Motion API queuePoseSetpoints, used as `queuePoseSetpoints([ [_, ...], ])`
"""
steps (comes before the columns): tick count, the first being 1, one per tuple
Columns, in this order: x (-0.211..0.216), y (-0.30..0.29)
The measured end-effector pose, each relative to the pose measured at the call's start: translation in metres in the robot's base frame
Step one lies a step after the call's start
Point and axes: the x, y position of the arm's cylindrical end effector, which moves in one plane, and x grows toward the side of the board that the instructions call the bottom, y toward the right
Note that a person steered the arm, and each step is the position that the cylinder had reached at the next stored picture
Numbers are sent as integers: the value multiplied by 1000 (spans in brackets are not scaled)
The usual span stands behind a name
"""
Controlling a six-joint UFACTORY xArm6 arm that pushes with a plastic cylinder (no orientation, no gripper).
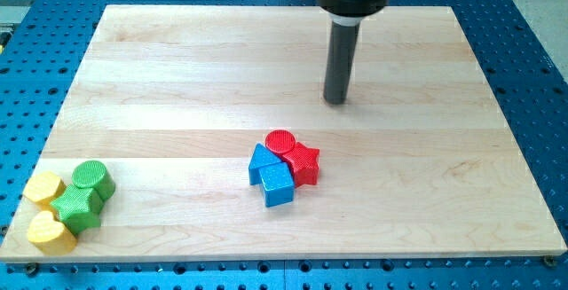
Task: Move the blue blocks to the center of the board
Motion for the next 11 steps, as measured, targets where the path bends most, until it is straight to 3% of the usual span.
queuePoseSetpoints([
  [1, 50, 40],
  [2, 123, 25],
  [3, 189, -15],
  [4, 205, -76],
  [5, 191, -101],
  [8, 151, -92],
  [11, 102, -155],
])
